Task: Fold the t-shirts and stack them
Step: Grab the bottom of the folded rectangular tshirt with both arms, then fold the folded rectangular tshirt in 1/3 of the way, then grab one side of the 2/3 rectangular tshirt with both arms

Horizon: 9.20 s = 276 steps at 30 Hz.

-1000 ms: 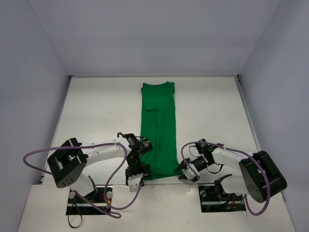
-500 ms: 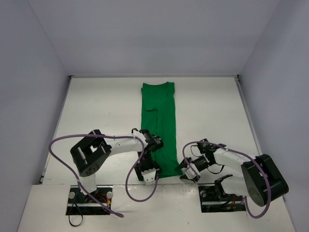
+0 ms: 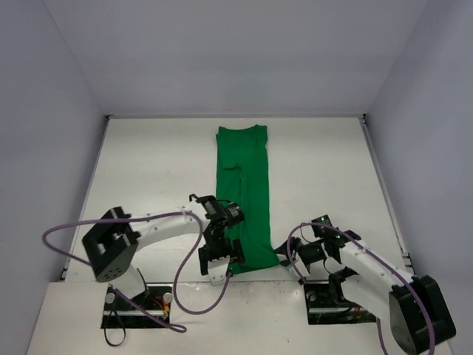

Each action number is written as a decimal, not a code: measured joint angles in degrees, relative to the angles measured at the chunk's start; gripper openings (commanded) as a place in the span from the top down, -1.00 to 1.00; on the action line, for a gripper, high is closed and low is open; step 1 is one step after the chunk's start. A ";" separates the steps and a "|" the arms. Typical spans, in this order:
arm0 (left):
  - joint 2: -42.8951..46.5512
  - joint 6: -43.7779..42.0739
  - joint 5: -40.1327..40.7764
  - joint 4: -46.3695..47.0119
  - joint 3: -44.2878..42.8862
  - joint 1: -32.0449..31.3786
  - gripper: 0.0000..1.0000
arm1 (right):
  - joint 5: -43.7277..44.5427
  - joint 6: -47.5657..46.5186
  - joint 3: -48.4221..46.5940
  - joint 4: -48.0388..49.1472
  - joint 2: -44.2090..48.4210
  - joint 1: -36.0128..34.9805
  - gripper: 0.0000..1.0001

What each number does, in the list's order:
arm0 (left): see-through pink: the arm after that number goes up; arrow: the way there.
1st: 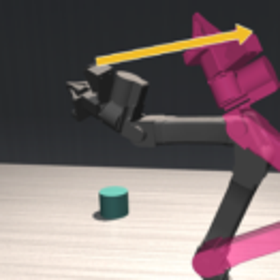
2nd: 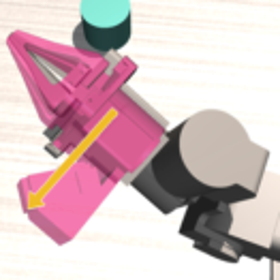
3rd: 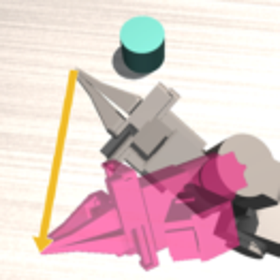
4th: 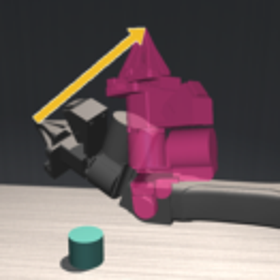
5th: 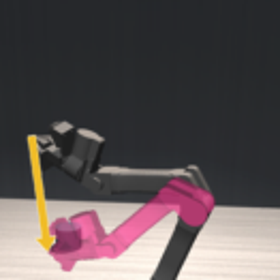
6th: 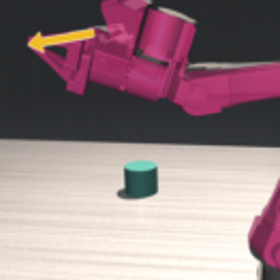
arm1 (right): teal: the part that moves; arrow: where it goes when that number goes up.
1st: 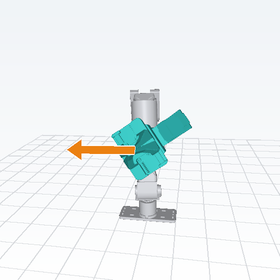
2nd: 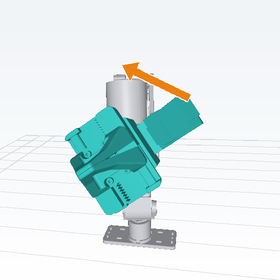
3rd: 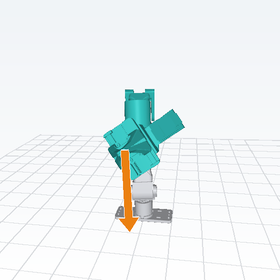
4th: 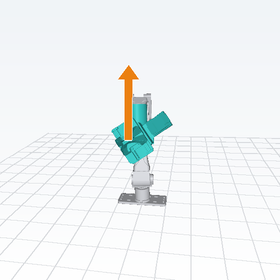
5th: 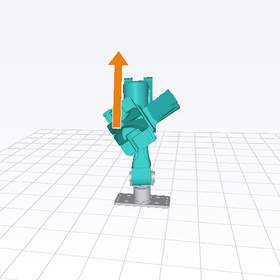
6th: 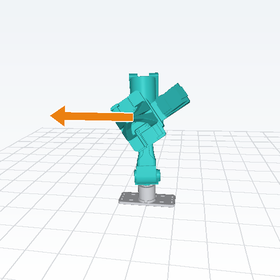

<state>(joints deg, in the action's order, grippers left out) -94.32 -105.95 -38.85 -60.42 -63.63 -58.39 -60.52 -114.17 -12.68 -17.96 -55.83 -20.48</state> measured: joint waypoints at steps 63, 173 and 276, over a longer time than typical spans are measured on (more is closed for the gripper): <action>-0.66 -5.87 2.76 8.88 8.03 1.59 0.90 | 9.24 -2.11 -3.42 -5.49 -2.26 -16.06 0.98; 0.34 50.61 -14.24 12.48 -22.33 45.49 -0.86 | 20.16 37.17 -43.34 -0.60 -23.62 -8.32 -0.08; -0.53 -1.36 -10.88 36.87 14.24 39.30 0.43 | 36.70 46.58 -21.30 27.49 -28.68 -17.00 1.00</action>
<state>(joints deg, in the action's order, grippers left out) -94.85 -107.30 -49.73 -23.55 -49.39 -19.09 -23.83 -67.59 -33.98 9.53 -84.51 -37.47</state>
